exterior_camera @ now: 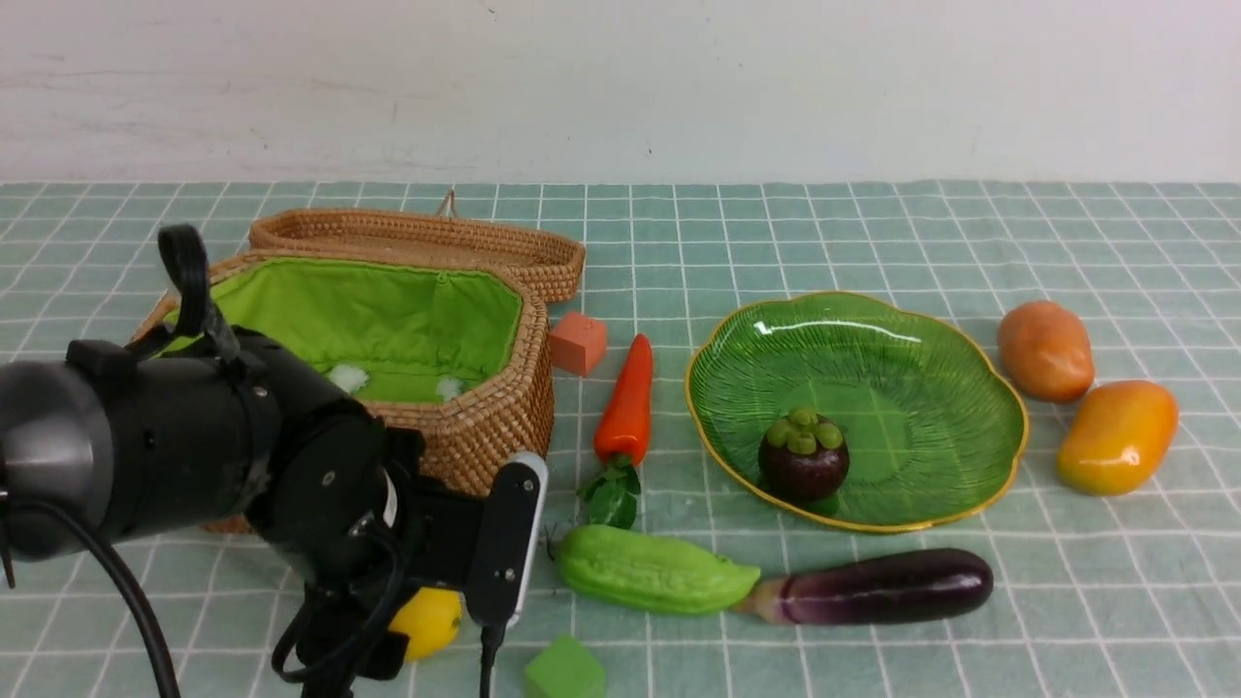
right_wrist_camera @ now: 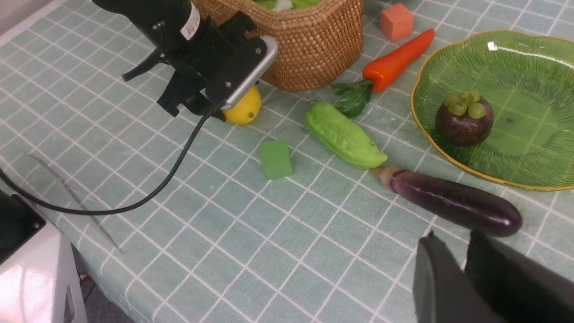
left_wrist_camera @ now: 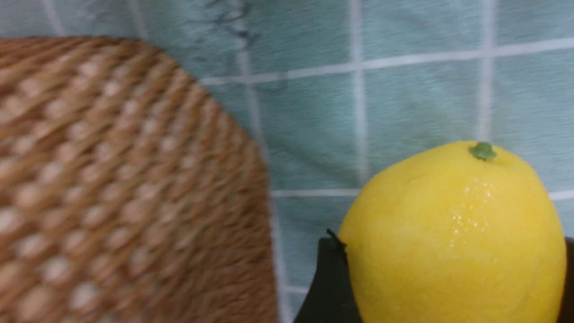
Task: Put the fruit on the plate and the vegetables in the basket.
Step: Grab a lemon with your left arm and place it on the plate on the right
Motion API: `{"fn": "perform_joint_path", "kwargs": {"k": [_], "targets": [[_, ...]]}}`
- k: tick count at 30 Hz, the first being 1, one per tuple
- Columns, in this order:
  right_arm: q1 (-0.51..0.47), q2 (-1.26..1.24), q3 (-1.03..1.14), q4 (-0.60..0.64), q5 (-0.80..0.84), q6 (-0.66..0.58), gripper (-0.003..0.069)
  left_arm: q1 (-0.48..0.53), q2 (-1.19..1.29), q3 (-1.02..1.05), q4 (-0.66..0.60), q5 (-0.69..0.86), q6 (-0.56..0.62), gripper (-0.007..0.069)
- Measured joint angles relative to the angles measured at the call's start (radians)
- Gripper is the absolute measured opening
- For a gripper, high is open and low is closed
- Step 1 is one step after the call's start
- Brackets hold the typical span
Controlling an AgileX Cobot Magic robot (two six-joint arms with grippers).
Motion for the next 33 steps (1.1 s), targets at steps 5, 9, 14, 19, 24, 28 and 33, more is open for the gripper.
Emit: {"fn": "perform_joint_path", "kwargs": {"k": [5, 9, 14, 19, 24, 28, 33], "targets": [[0.0, 0.0, 0.0, 0.005, 0.0, -0.001, 0.0108, -0.028, -0.008, 0.002, -0.016, 0.036, -0.062, 0.0542], [0.0, 0.0, 0.0, 0.01, 0.0, -0.001, 0.0108, -0.029, -0.015, 0.004, -0.041, 0.045, -0.112, 0.0542], [0.0, 0.0, 0.0, 0.01, -0.004, -0.001, 0.0108, -0.029, -0.015, 0.004, -0.045, 0.044, -0.13, 0.0542], [0.0, 0.0, 0.0, 0.014, -0.005, -0.025, 0.0108, -0.029, -0.015, 0.004, -0.059, 0.046, -0.134, 0.0616], [0.0, 0.0, 0.0, 0.014, -0.01, -0.025, 0.0108, -0.029, -0.007, 0.009, -0.088, 0.061, -0.134, 0.0666], [0.0, 0.0, 0.0, 0.014, -0.01, -0.025, 0.0108, -0.029, 0.014, 0.009, -0.091, 0.061, -0.134, 0.063], [0.0, 0.0, 0.0, 0.014, -0.01, -0.025, 0.0108, -0.03, 0.02, 0.009, -0.093, 0.059, -0.17, 0.0553]]}}
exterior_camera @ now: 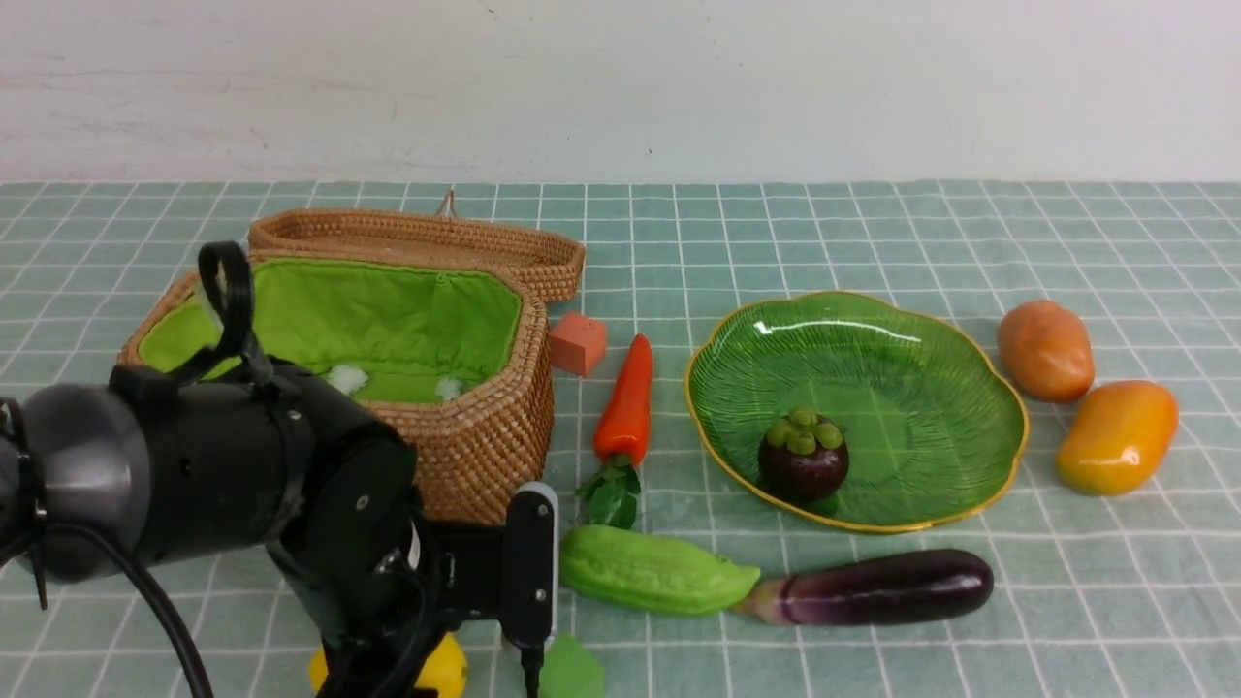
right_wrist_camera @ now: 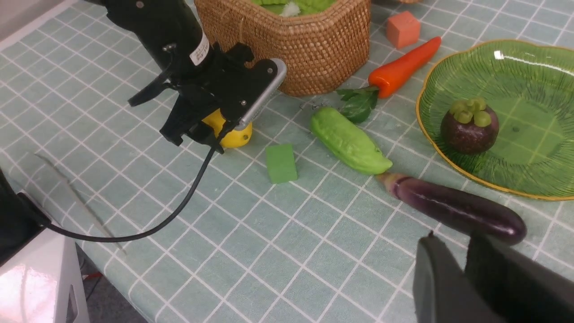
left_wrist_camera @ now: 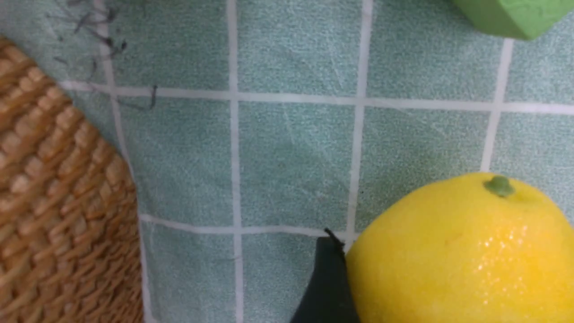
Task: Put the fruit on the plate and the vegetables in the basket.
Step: Grab a lemon with your left arm and place it on the plate on the right
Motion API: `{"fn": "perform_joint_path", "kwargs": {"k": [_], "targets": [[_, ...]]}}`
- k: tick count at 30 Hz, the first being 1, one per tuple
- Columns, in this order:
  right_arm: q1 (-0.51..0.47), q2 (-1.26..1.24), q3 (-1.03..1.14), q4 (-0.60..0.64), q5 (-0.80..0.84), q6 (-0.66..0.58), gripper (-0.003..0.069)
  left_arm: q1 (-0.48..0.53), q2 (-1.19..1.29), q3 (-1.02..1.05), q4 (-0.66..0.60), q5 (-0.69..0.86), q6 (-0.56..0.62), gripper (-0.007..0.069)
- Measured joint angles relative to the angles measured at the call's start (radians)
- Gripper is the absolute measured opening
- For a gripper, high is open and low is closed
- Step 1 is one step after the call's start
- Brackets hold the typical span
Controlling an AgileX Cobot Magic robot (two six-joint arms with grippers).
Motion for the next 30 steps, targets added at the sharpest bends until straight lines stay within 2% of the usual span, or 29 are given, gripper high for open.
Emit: {"fn": "perform_joint_path", "kwargs": {"k": [7, 8, 11, 12, 15, 19, 20, 23, 30], "targets": [[0.0, 0.0, -0.009, -0.03, 0.0, 0.0, 0.0108, -0.006, -0.015, -0.041, -0.003, 0.037, -0.126, 0.0553], [0.0, 0.0, -0.022, -0.045, 0.0, 0.0, 0.0108, -0.02, -0.034, -0.082, -0.003, 0.061, -0.189, 0.0553], [0.0, 0.0, -0.049, -0.062, -0.001, 0.015, 0.0108, -0.057, -0.054, -0.156, -0.003, 0.09, -0.279, 0.0553], [0.0, 0.0, -0.063, -0.091, -0.002, 0.038, 0.0108, -0.102, -0.057, -0.239, -0.003, 0.099, -0.359, 0.0553], [0.001, -0.001, -0.071, -0.178, -0.001, 0.114, 0.0108, -0.17, -0.006, -0.396, -0.012, 0.065, -0.479, 0.0553], [0.001, -0.002, -0.072, -0.29, 0.028, 0.244, 0.0112, -0.193, 0.179, -0.664, -0.033, 0.007, -0.632, 0.0553], [0.001, -0.002, -0.072, -0.293, 0.033, 0.249, 0.0112, -0.191, 0.19, -0.677, -0.033, 0.006, -0.65, 0.0553], [0.001, -0.002, -0.072, -0.291, 0.083, 0.269, 0.0116, -0.179, 0.374, -0.9, -0.034, 0.008, -0.711, 0.0553], [0.001, -0.002, -0.072, -0.263, 0.134, 0.263, 0.0119, -0.169, 0.627, -1.184, -0.003, 0.008, -0.726, 0.0553]]}}
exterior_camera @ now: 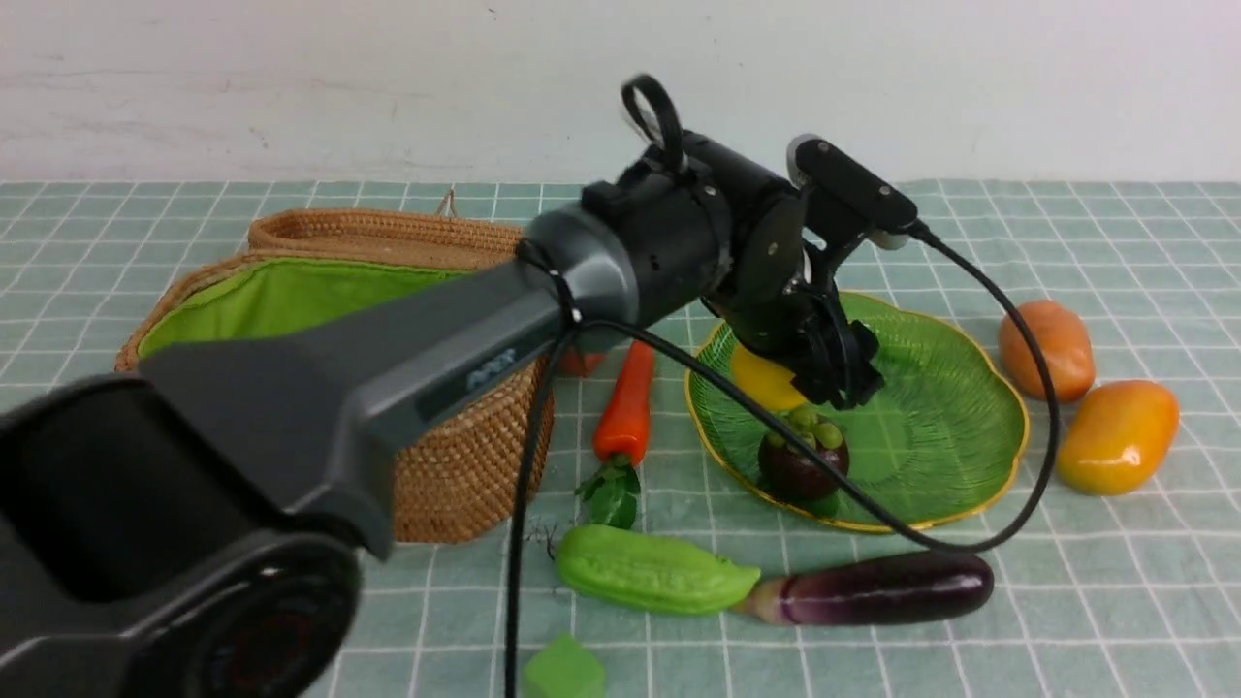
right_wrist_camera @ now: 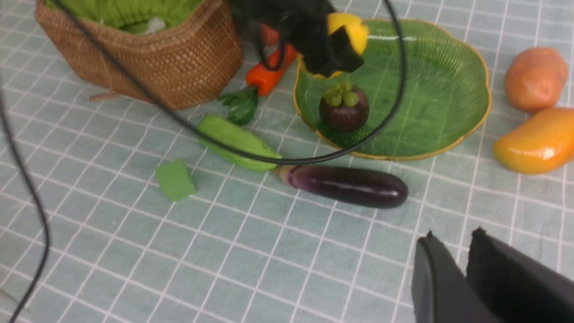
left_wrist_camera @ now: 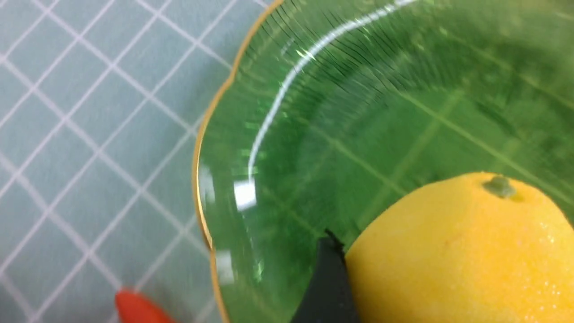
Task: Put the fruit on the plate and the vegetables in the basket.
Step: Grab a lemon with your left arm and place it on the plate on the right, then take a chayote with your left arm and place it on the basket on the left.
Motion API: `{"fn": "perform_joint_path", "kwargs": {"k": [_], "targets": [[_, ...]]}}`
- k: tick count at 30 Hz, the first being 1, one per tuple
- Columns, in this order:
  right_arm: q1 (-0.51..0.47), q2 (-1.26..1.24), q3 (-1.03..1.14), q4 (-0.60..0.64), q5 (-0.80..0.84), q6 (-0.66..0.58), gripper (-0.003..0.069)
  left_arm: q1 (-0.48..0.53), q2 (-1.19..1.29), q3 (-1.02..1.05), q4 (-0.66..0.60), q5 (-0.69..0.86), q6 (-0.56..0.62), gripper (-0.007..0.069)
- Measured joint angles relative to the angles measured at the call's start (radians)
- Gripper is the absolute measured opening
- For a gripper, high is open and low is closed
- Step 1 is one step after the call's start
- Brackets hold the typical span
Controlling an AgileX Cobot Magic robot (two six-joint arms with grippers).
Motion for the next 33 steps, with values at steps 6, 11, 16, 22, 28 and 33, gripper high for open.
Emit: {"fn": "perform_joint_path", "kwargs": {"k": [6, 11, 16, 22, 28, 33], "targets": [[0.0, 0.0, 0.0, 0.001, 0.023, -0.001, 0.012, 0.0, 0.084, -0.062, 0.026, -0.031, 0.0, 0.0571], [0.0, 0.0, 0.0, 0.003, 0.024, -0.003, 0.0122, 0.0, 0.079, -0.066, 0.026, -0.032, -0.001, 0.0663], [0.0, 0.0, 0.0, 0.012, 0.024, -0.025, 0.0123, 0.0, 0.035, -0.066, 0.021, -0.012, -0.016, 0.066], [0.0, 0.0, 0.0, 0.024, 0.024, -0.048, 0.0122, 0.0, -0.081, -0.066, -0.009, 0.243, -0.078, 0.0524], [0.0, 0.0, 0.0, 0.029, 0.024, -0.091, 0.0122, 0.0, -0.291, 0.05, -0.065, 0.535, 0.215, 0.0153], [0.0, 0.0, 0.0, 0.048, 0.024, -0.104, 0.0122, 0.0, -0.42, 0.305, -0.147, 0.553, 0.61, 0.0034]]}}
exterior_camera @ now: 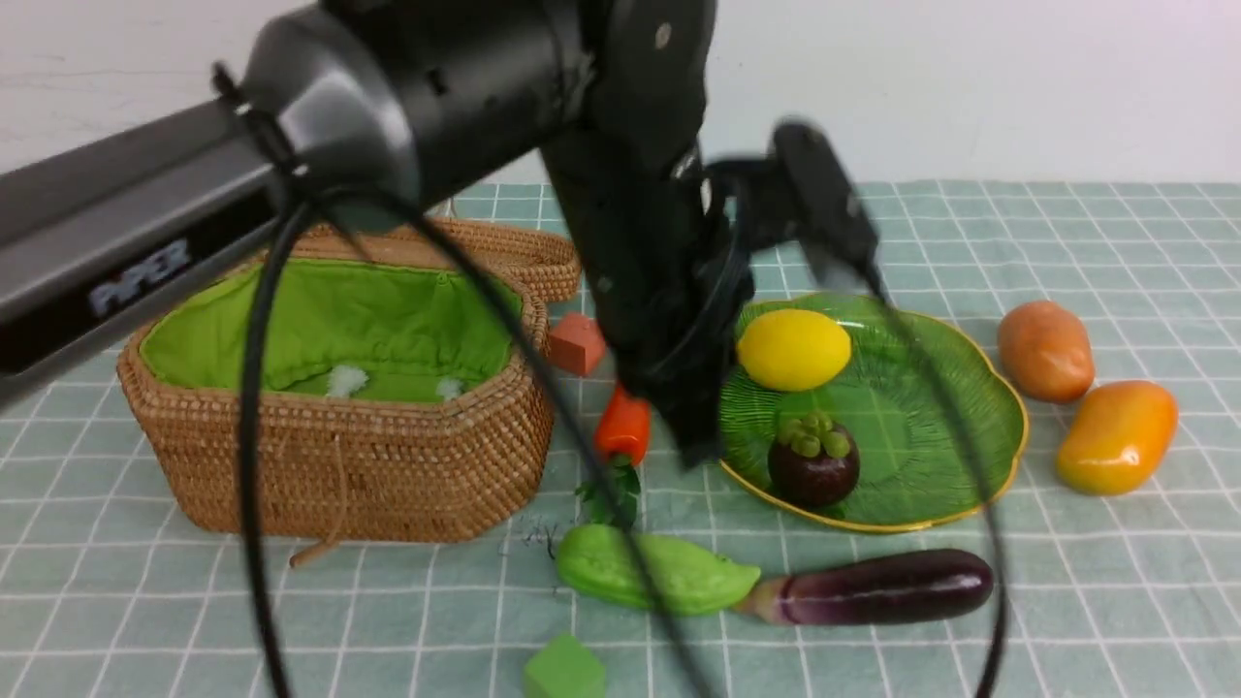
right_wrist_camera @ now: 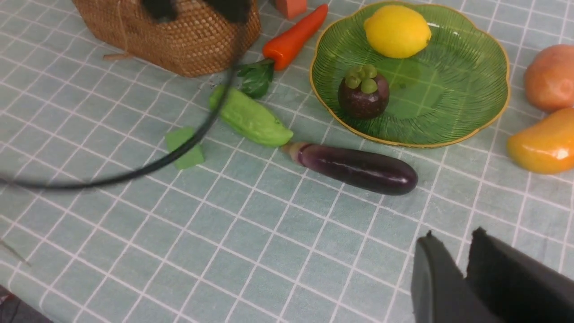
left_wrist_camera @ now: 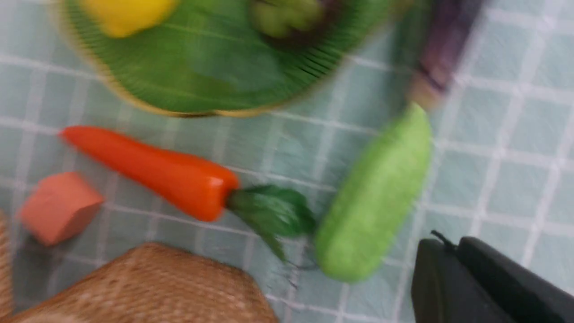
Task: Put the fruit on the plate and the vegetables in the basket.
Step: Take a chayote with your left arm and place it on the basket on the left.
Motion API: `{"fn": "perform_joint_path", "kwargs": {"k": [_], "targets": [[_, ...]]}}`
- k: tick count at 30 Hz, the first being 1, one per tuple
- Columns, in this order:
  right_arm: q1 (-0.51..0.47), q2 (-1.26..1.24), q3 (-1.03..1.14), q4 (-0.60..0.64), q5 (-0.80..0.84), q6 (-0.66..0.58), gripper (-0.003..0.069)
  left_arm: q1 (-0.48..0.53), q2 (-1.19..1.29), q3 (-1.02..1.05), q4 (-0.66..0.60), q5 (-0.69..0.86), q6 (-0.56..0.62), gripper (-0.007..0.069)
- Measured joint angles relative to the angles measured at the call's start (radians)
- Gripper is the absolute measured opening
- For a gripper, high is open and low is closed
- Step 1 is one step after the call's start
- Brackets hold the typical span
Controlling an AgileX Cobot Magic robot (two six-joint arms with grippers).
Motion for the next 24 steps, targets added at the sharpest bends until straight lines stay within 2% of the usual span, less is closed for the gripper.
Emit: {"fn": "perform_joint_path", "kwargs": {"k": [2, 5, 6, 7, 8, 10, 11, 13, 16, 18, 19, 20, 21, 22, 23, 24], "targets": [[0.0, 0.0, 0.0, 0.01, 0.0, -0.012, 0.0122, 0.0, -0.011, 0.113, -0.013, -0.016, 0.079, 0.0076], [0.0, 0.0, 0.0, 0.026, 0.0, -0.026, 0.0122, 0.0, 0.0, 0.204, -0.014, -0.101, 0.109, 0.0188], [0.0, 0.0, 0.0, 0.033, 0.0, -0.027, 0.0122, 0.0, 0.013, 0.231, -0.015, -0.15, 0.114, 0.0263], [0.0, 0.0, 0.0, 0.033, 0.0, -0.027, 0.0122, 0.0, 0.015, 0.238, -0.015, -0.166, 0.116, 0.029], [0.0, 0.0, 0.0, 0.039, 0.0, -0.029, 0.0122, 0.0, 0.03, 0.251, -0.015, -0.209, 0.117, 0.0381], [0.0, 0.0, 0.0, 0.04, 0.0, -0.03, 0.0122, 0.0, 0.046, 0.257, -0.019, -0.261, 0.123, 0.0465], [0.0, 0.0, -0.001, 0.04, -0.001, -0.03, 0.0122, 0.0, 0.069, 0.258, -0.022, -0.314, 0.137, 0.0544], [0.0, 0.0, -0.001, 0.043, -0.002, -0.03, 0.0122, 0.0, 0.095, 0.258, -0.026, -0.359, 0.168, 0.0605], [0.0, 0.0, -0.001, 0.059, -0.002, -0.03, 0.0122, 0.0, 0.134, 0.259, -0.026, -0.391, 0.21, 0.0619], [0.0, 0.0, -0.001, 0.069, -0.002, -0.039, 0.0122, 0.0, 0.16, 0.26, -0.022, -0.403, 0.237, 0.0591], [0.0, 0.0, -0.001, 0.076, -0.001, -0.044, 0.0122, 0.0, 0.173, 0.26, -0.018, -0.405, 0.246, 0.0565], [0.0, 0.0, -0.001, 0.086, -0.001, -0.048, 0.0122, 0.0, 0.191, 0.26, -0.013, -0.409, 0.249, 0.0507], [0.0, 0.0, -0.001, 0.088, -0.001, -0.048, 0.0122, 0.0, 0.191, 0.26, -0.013, -0.41, 0.249, 0.0507], [0.0, 0.0, -0.001, 0.093, -0.001, -0.05, 0.0122, 0.0, 0.201, 0.26, -0.005, -0.412, 0.249, 0.0445], [0.0, 0.0, -0.001, 0.099, -0.001, -0.052, 0.0122, 0.0, 0.201, 0.26, -0.004, -0.413, 0.249, 0.0416], [0.0, 0.0, -0.001, 0.102, -0.001, -0.053, 0.0122, 0.0, 0.201, 0.26, 0.0, -0.413, 0.249, 0.0417]]}}
